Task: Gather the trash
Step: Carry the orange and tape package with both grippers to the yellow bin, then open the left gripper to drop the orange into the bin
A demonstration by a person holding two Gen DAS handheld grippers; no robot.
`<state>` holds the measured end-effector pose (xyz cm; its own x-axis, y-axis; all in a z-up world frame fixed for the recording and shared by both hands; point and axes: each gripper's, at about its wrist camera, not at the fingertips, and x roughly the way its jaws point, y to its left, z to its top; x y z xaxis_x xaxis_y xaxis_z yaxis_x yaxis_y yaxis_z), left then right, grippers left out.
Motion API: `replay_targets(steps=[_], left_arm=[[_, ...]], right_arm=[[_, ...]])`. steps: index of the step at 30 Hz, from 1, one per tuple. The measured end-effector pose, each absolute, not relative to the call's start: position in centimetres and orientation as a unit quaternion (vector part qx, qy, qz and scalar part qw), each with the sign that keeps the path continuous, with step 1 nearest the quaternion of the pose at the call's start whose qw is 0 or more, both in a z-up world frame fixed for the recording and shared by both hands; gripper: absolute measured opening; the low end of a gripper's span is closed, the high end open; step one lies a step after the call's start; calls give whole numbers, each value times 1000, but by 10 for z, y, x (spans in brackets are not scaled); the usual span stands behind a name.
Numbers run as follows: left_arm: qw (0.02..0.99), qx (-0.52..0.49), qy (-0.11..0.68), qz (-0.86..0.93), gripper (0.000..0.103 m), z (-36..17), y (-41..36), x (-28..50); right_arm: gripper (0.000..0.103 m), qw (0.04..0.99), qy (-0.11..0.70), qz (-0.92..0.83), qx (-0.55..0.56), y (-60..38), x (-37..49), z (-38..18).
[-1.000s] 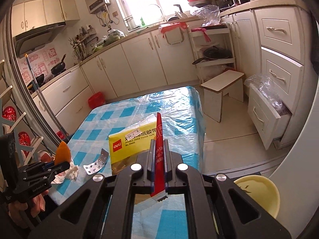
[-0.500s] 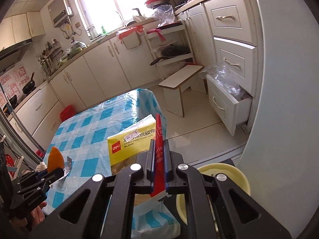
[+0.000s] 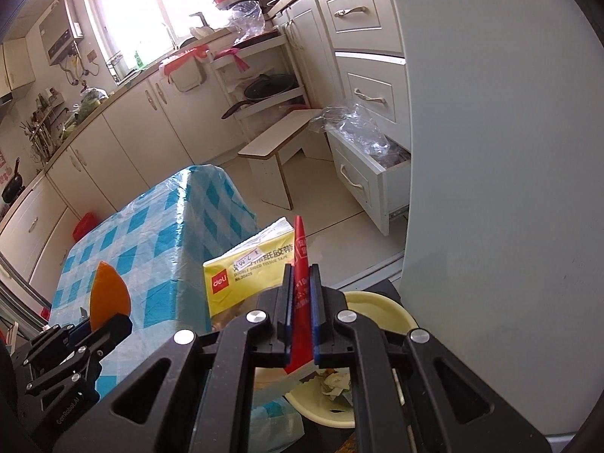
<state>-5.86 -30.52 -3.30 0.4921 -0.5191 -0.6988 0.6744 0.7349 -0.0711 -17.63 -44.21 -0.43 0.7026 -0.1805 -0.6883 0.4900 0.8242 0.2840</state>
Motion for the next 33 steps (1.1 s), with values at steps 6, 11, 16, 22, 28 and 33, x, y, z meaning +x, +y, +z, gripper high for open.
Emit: replay_targets(steps=[6, 11, 16, 22, 28, 33], left_arm=[[843, 107, 383, -363, 21, -52, -334, -58], [827, 113, 404, -374, 21, -70, -359, -57], [821, 124, 410, -378, 21, -81, -381, -59], [813, 145, 413, -384, 21, -85, -402, -54], [792, 163, 430, -402, 27, -91, -414, -48], [789, 164, 433, -405, 34, -92, -418, -47]], right_arm=[[8, 881, 352, -204, 242, -458, -182, -14], [10, 872, 365, -218, 241, -465, -186, -20], [10, 869, 373, -228, 233, -469, -187, -22], [10, 864, 381, -236, 230, -473, -187, -27], [10, 860, 383, -245, 232, -477, -187, -29], [10, 857, 383, -249, 239, -480, -189, -31]])
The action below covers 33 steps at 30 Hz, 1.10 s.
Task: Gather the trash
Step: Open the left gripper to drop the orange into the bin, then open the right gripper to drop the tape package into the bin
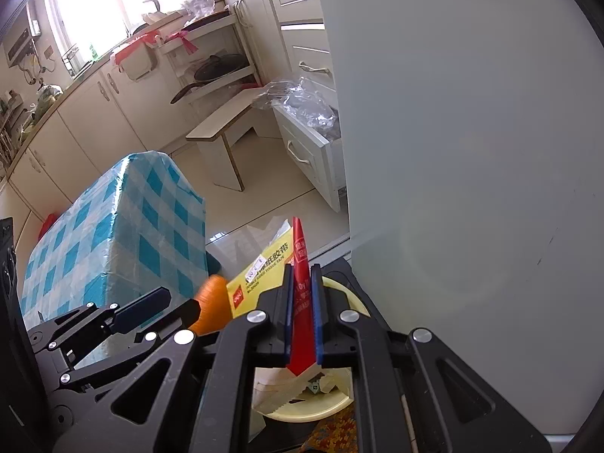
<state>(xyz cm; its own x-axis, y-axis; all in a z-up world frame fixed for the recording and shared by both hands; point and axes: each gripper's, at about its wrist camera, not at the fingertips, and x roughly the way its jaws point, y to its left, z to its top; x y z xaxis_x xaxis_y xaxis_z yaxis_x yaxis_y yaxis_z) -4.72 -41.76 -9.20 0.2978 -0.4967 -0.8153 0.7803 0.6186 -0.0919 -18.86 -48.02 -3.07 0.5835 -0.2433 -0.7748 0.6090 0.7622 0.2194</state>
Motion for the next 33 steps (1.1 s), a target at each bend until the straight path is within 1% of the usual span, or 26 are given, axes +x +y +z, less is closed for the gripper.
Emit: replay_targets(steps=[9, 25, 33], left_arm=[[804, 132, 425, -394, 42, -85, -404, -45], [813, 112, 425, -381, 46, -79, -386, -46], [815, 105, 427, -378, 51, -76, -383, -43]], right_arm=[[10, 856, 385, -245, 241, -481, -187, -33], [10, 856, 399, -226, 237, -474, -176, -38], [10, 852, 410, -218, 242, -470, -168, -45]])
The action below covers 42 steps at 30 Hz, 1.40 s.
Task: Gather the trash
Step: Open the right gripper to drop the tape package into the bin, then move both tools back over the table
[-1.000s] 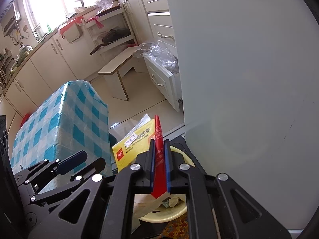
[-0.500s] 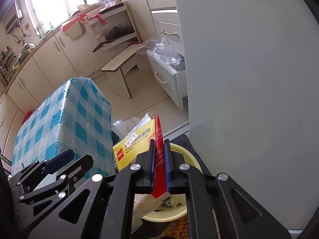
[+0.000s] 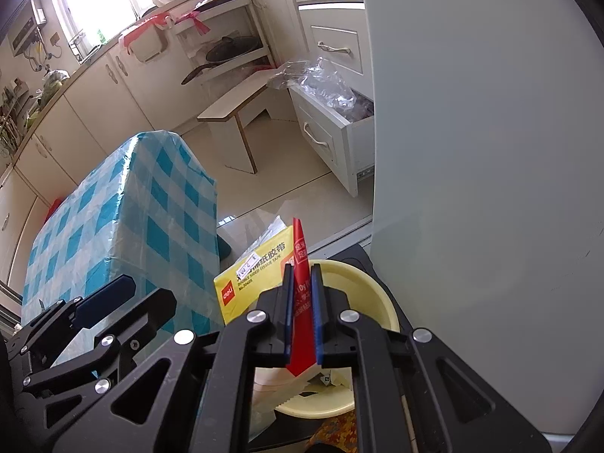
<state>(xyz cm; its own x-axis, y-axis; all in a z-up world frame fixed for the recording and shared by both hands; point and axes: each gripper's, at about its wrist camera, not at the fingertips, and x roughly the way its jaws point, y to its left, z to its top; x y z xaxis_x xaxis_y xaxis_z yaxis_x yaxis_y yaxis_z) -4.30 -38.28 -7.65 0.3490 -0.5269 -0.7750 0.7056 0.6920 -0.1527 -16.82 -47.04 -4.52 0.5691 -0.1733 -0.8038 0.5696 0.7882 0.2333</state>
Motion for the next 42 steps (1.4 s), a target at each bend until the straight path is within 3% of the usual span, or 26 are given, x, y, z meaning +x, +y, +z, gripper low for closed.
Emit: replay_targets(steps=[4, 7, 15, 22, 29, 42], left_arm=[[816, 105, 426, -375, 52, -75, -383, -43], [816, 97, 431, -374, 53, -76, -379, -40], [818, 96, 431, -369, 54, -76, -374, -39], [821, 90, 430, -365, 59, -76, -371, -37], [820, 62, 442, -357, 62, -78, -357, -25], [824, -9, 462, -327, 65, -79, -321, 3]], right_arm=[[11, 848, 416, -212, 252, -470, -165, -51], [25, 846, 415, -216, 256, -470, -164, -51], [27, 847, 413, -215, 255, -468, -161, -50], [45, 847, 411, -223, 252, -467, -161, -49], [55, 846, 410, -230, 250, -467, -160, -48], [63, 838, 435, -219, 246, -459, -145, -63]])
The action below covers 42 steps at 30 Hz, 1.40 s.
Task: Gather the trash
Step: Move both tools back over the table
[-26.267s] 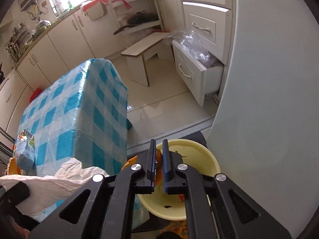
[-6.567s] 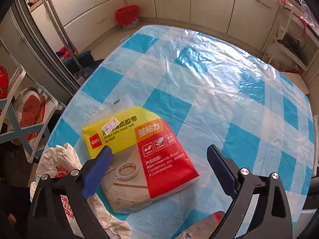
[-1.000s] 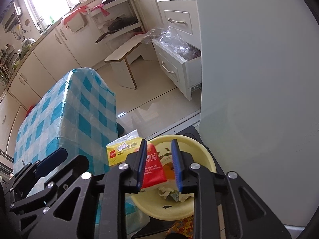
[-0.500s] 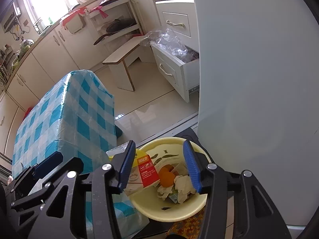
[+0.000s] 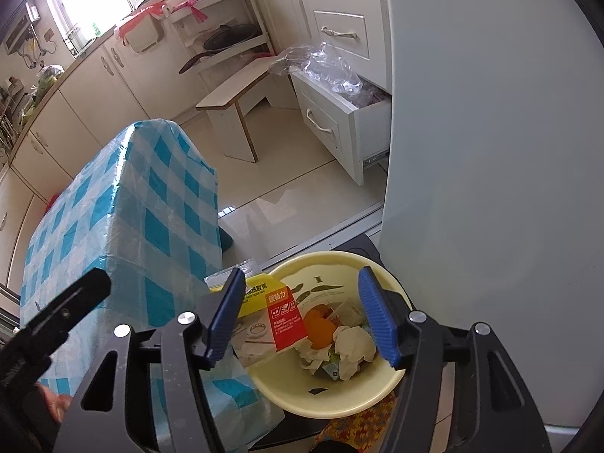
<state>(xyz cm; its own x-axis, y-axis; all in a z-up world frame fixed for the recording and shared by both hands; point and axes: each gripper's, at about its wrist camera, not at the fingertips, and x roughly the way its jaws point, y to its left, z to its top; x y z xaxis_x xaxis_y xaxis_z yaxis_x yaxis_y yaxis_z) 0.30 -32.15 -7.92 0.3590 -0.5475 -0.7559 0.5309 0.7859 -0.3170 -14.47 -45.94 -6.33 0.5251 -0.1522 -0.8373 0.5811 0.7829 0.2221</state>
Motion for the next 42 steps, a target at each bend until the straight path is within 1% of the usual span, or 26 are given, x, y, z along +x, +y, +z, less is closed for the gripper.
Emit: replay_targets(steps=[3, 7, 12, 15, 17, 21, 24, 27, 29, 31, 35, 38, 42], left_arm=[[823, -21, 469, -320, 66, -81, -314, 5], [823, -17, 470, -320, 66, -79, -305, 3], [822, -16, 474, -315, 67, -82, -290, 2], [821, -21, 476, -314, 67, -84, -285, 4], [821, -23, 477, -313, 67, -85, -285, 4], [822, -13, 471, -319, 67, -83, -288, 0], [826, -9, 464, -320, 67, -76, -285, -5], [831, -5, 457, -317, 69, -69, -276, -11], [834, -4, 455, -312, 70, -65, -268, -15], [837, -3, 452, -308, 70, -61, -257, -19], [848, 8, 437, -298, 71, -47, -231, -27], [859, 13, 425, -285, 71, -36, -202, -32], [873, 17, 412, -259, 73, -23, -163, -36]], right_arm=[[63, 816, 486, -206, 236, -447, -117, -100], [62, 781, 545, -198, 232, -429, -85, -164], [62, 729, 609, -210, 231, -425, -70, -229], [62, 692, 618, -242, 286, -445, -85, -252], [62, 683, 608, -269, 304, -458, -96, -252], [62, 701, 581, -271, 312, -461, -97, -234], [62, 729, 542, -267, 321, -462, -95, -204], [63, 764, 494, -264, 321, -460, -99, -163], [66, 787, 461, -261, 317, -459, -102, -130], [71, 808, 433, -259, 304, -458, -106, -99], [77, 847, 384, -247, 272, -444, -121, -45], [79, 871, 361, -228, 242, -428, -128, -16], [81, 896, 341, -194, 206, -397, -128, 0]])
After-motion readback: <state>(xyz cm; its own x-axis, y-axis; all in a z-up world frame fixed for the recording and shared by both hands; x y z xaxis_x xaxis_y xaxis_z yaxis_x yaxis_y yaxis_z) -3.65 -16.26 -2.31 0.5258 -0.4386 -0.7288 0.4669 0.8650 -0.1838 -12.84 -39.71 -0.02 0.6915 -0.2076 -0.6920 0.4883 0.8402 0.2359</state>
